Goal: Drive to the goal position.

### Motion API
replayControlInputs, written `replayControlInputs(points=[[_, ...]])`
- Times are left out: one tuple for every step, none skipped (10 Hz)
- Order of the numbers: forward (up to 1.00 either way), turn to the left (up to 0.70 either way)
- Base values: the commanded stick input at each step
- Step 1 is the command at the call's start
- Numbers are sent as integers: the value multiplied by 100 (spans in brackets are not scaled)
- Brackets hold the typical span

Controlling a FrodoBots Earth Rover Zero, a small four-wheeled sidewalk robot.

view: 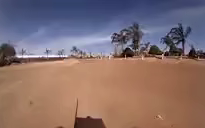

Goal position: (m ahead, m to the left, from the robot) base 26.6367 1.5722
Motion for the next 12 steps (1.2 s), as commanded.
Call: replayControlInputs(points=[[70, 0], [70, 0], [70, 0], [70, 0], [70, 0], [70, 2], [70, 3], [70, 31], [70, 27], [70, 0], [70, 0], [70, 0]])
